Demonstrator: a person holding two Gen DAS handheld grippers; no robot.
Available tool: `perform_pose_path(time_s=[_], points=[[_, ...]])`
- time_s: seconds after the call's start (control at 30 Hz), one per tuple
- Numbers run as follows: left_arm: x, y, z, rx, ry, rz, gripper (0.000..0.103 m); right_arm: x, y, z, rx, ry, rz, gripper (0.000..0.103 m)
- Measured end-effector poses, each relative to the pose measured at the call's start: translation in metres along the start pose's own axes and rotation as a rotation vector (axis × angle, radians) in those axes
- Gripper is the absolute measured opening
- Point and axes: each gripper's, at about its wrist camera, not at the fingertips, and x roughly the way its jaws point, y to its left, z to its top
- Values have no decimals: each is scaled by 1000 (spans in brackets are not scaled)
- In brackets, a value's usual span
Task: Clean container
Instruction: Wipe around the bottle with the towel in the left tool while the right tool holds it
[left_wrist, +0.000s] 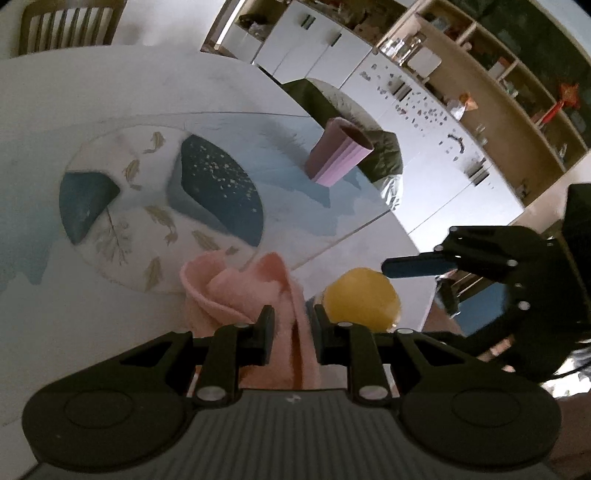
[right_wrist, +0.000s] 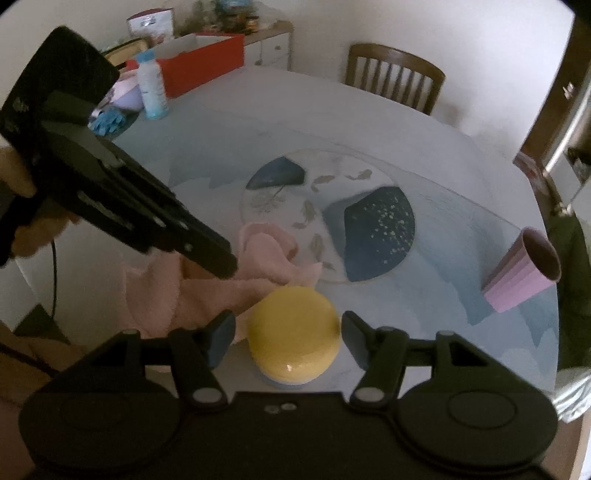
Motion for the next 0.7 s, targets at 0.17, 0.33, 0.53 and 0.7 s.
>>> perform_pose_path(time_s=[0.17, 0.33, 0.53, 0.7], points=[[25, -7, 10, 84, 46, 72, 22, 6, 1, 0, 22, 23, -31, 63], [43, -10, 9, 152, 64, 155, 73, 10, -1, -4, 32, 34, -28, 63], [60, -7, 4, 227, 133, 123, 75, 12, -6, -10, 51, 41, -17, 63], [68, -12, -5, 304, 150, 155, 71, 14, -13, -12, 68, 35, 3, 61]])
